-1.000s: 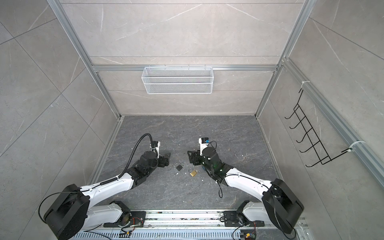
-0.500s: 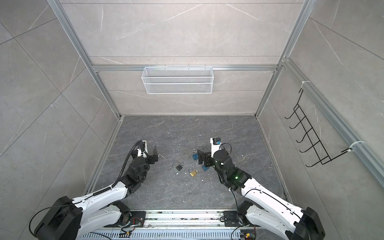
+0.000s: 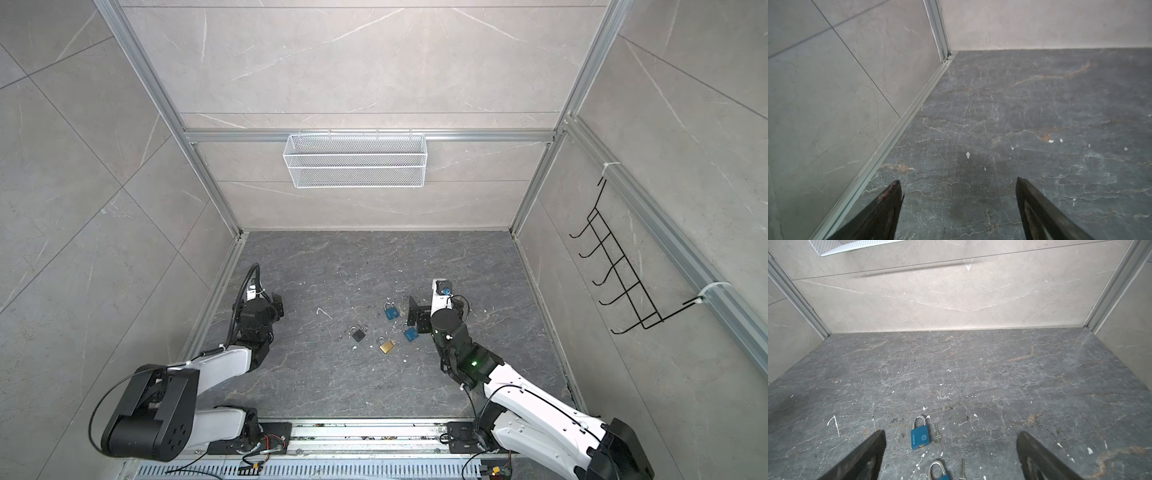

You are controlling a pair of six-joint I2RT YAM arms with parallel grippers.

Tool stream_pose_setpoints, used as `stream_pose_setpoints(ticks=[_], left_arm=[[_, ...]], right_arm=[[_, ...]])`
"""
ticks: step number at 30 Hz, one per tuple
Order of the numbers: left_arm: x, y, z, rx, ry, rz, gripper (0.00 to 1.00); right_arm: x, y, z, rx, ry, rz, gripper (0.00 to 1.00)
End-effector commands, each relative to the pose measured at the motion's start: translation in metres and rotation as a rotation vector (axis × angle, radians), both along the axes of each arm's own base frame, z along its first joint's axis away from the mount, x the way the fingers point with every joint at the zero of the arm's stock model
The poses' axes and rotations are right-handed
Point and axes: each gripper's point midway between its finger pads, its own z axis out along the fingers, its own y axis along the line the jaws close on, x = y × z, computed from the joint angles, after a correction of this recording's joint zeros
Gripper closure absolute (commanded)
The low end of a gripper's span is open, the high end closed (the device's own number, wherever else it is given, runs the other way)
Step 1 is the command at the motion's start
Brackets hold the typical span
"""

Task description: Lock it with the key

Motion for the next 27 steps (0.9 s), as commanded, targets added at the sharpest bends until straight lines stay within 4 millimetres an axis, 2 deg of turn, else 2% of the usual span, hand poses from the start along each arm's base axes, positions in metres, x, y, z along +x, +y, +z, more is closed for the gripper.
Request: stream_pose_setpoints(ticks=[1,3,4,5,9,16,19,21,25,27], left_arm=[[0.014,0.003,0.006,-0.026,-0.037,-0.025,0.15],[0.018,-0.001,-0.003,-0.037,-0.017,-0.06,0.15],[0.02,-0.006,-0.007,-0.038,-0.017,-0.09,0.04],[0.021,-0.007,-0.006,-0.029,-0.03,-0.099,0.0],[0.018,-0.006,-0.008,-0.047,-0.028,-0.102,0.0],[0.041,-0.005,-0.023,-0.161,0.118,-0.172,0.0],[0.043,-0.01,-0.025,-0.187,0.138,-0.216,0.01],[0.041,-0.012,-0.026,-0.196,0.139,-0.233,0.01],[0.031,-0.009,-0.018,-0.181,0.029,-0.222,0.0],[0.024,-0.001,-0.019,-0.166,-0.06,-0.186,0.01]], right_arm=[[0.001,-0.003,0.017,0.008,-0.107,-0.008,0.0],[0.003,-0.004,0.014,-0.015,-0.121,-0.01,0.0],[0.004,-0.003,0.013,-0.026,-0.125,-0.009,0.0],[0.004,-0.002,0.01,-0.038,-0.122,-0.007,0.0],[0.005,-0.002,0.004,-0.107,-0.123,0.006,0.0],[0.009,-0.023,-0.01,-0.199,-0.11,-0.075,0.0],[0.015,-0.036,-0.017,-0.23,-0.087,-0.105,0.0],[0.022,-0.053,-0.021,-0.247,-0.068,-0.16,0.0],[0.035,-0.094,-0.029,-0.249,-0.037,-0.272,0.0],[0.042,-0.106,-0.035,-0.289,-0.022,-0.299,0.0]])
